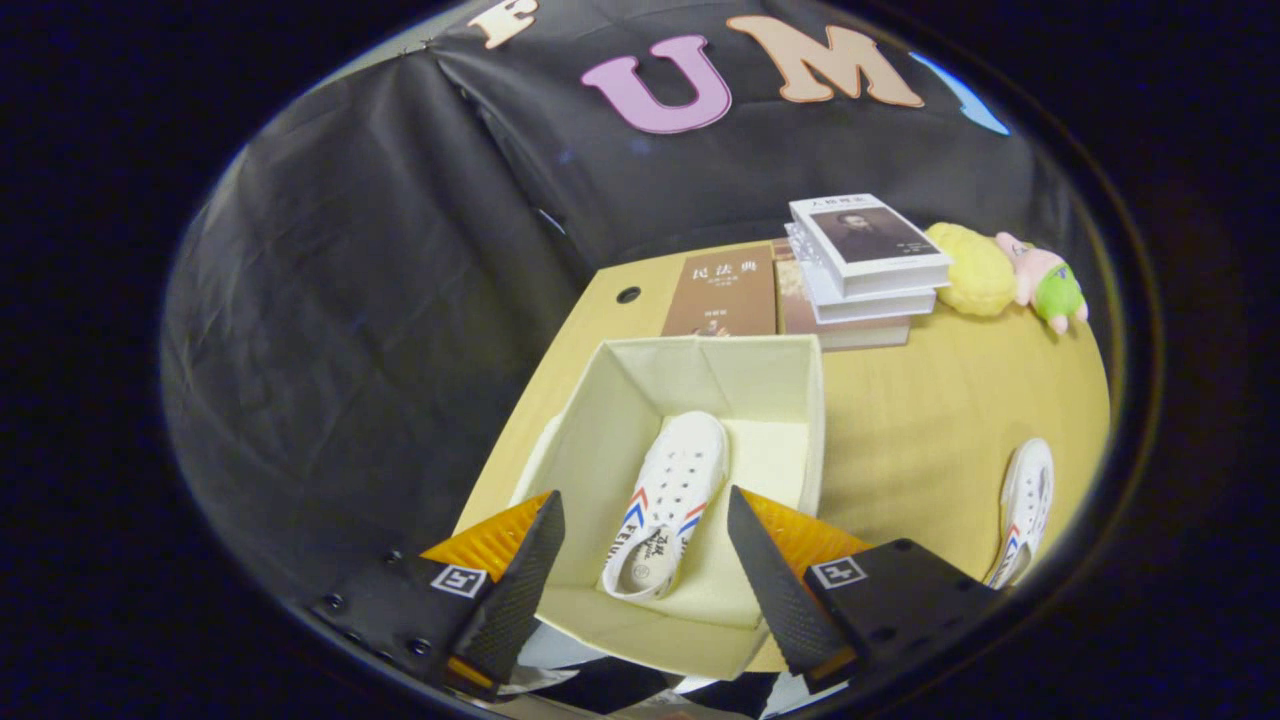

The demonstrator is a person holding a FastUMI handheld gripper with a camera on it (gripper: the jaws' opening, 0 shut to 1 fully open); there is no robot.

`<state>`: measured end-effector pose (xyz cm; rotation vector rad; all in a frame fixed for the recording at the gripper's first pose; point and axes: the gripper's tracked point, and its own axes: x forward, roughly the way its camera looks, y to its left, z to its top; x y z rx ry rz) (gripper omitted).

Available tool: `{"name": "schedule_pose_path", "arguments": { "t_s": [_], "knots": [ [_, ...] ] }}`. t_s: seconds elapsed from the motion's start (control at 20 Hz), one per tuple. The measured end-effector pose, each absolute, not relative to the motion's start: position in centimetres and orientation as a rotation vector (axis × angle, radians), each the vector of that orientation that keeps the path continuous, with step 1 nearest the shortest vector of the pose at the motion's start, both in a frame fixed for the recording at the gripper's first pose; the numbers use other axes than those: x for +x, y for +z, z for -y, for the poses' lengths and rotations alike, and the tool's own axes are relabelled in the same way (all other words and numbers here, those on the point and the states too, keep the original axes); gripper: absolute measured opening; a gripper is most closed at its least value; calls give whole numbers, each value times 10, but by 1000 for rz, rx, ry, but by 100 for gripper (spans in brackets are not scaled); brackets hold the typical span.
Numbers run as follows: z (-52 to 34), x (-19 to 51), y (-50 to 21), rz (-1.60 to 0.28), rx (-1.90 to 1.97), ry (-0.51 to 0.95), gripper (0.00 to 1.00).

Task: Open the storage box then place both shoes into the box .Put the left shoe in first, then the right shoe, with the right side of both shoes facing outward in a uniform manner.

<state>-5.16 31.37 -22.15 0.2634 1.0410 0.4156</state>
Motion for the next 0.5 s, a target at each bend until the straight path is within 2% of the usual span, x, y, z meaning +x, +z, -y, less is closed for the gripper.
{"name": "schedule_pose_path", "arguments": {
  "t_s": [0.5],
  "knots": [
    [-203,-46,-208,-996,283,321,100]
  ]
}}
